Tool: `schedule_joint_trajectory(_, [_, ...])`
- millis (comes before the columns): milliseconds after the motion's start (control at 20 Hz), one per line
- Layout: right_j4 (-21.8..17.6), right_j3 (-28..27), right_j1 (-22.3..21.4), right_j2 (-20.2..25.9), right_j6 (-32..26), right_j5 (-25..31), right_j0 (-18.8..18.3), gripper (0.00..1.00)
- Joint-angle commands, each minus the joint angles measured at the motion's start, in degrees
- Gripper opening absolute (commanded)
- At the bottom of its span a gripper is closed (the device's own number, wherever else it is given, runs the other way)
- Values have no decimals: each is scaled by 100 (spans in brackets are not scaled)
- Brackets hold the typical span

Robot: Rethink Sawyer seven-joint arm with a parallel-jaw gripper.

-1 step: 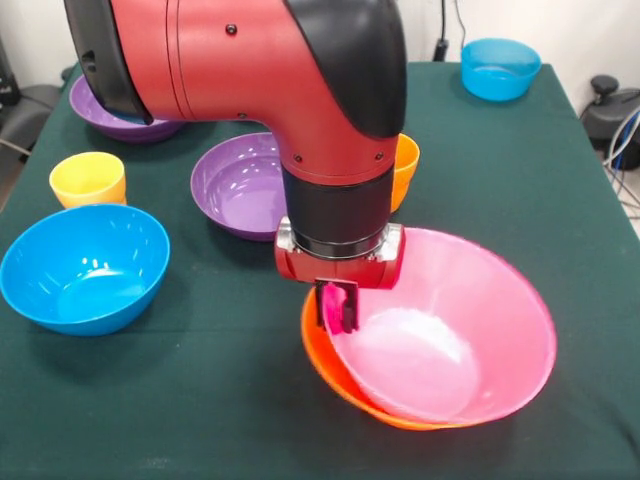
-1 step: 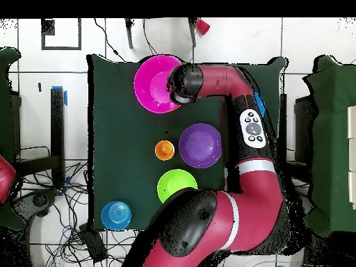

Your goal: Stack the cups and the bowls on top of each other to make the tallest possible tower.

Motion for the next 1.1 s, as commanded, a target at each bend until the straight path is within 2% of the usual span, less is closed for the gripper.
schedule_joint_trajectory(50, [-1088, 112, 725, -584, -1834, 256, -201, 100])
schedule_joint_trajectory(300, [-1177, 111, 702, -702, -1646, 125, -114, 100])
schedule_joint_trajectory(550, [-1168, 25, 769, -693, -1745, 189, -115, 100])
schedule_joint_trajectory(800, [-1237, 95, 657, -746, -1748, 13, -67, 100])
schedule_joint_trajectory(950, [-1337, 64, 584, -844, -1683, 78, 24, 100])
schedule_joint_trajectory(1100, [-1249, 134, 485, -815, -1632, 176, 51, 100])
